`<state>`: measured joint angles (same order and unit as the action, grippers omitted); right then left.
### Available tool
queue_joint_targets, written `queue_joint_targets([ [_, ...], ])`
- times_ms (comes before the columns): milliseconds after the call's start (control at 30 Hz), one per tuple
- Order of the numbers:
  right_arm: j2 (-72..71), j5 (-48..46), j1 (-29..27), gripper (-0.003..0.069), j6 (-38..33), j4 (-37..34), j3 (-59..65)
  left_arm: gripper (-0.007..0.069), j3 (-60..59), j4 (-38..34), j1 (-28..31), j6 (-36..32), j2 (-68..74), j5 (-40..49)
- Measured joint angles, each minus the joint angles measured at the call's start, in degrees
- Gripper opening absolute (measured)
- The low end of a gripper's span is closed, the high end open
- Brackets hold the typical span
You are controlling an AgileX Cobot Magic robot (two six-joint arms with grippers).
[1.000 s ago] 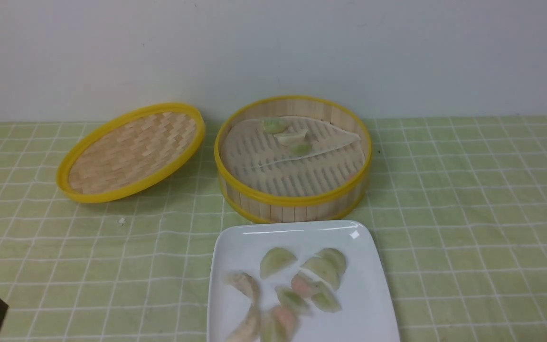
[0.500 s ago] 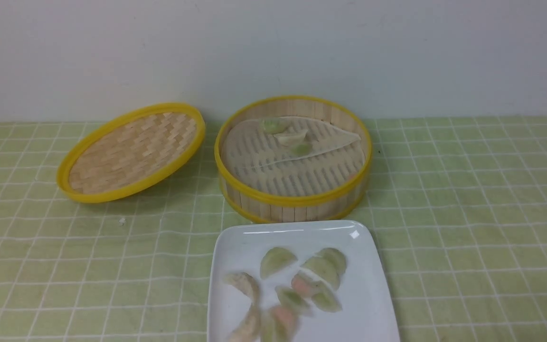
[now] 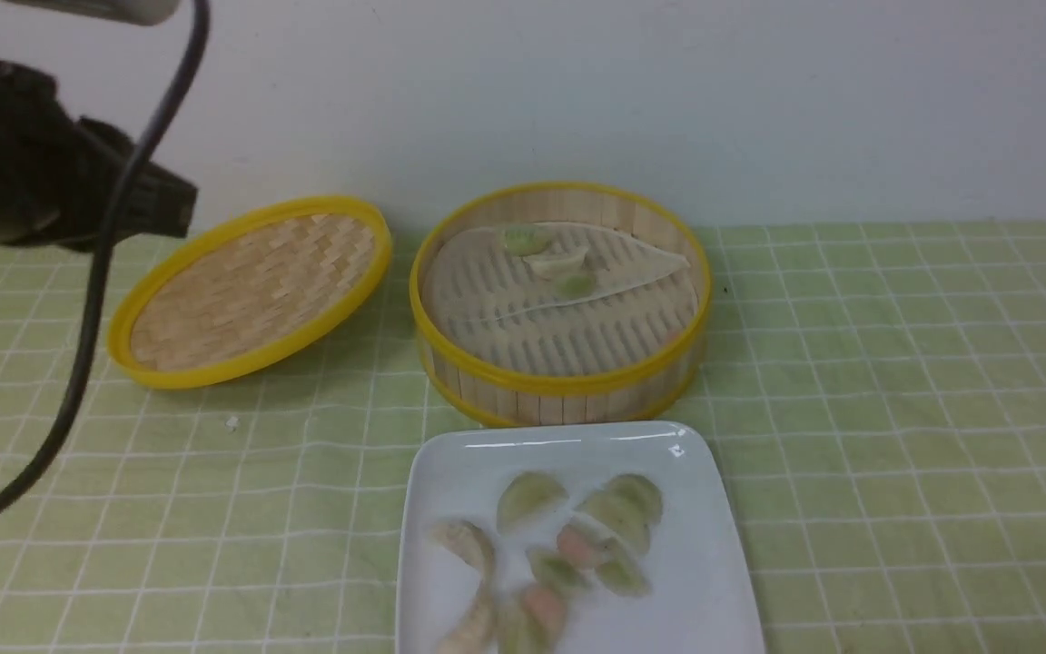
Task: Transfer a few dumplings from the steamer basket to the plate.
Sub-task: Use the left arm to grab a dumpling from the steamer
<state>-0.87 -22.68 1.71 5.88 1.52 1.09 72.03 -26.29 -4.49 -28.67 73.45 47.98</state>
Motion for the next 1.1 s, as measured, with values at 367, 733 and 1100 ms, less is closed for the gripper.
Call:
queue_joint_targets([
  [367, 0.0, 9.7, 0.0, -0.0015, 3.9, -10.1, 0.6, -0.0006, 38.2, -10.7, -1.9, -8.6, 33.9, 16.4],
  [733, 0.0, 26.7, 0.0, -0.0015, 9.4, -32.6, 0.6, 0.0006, 78.3, -5.8, -8.2, -9.1, 69.8, 22.6],
  [1100, 0.0, 19.6, 0.0, -0.0015, 11.2, -35.0, 0.6, 0.0265, 89.3, -0.3, -9.9, -18.1, 84.7, 14.7],
])
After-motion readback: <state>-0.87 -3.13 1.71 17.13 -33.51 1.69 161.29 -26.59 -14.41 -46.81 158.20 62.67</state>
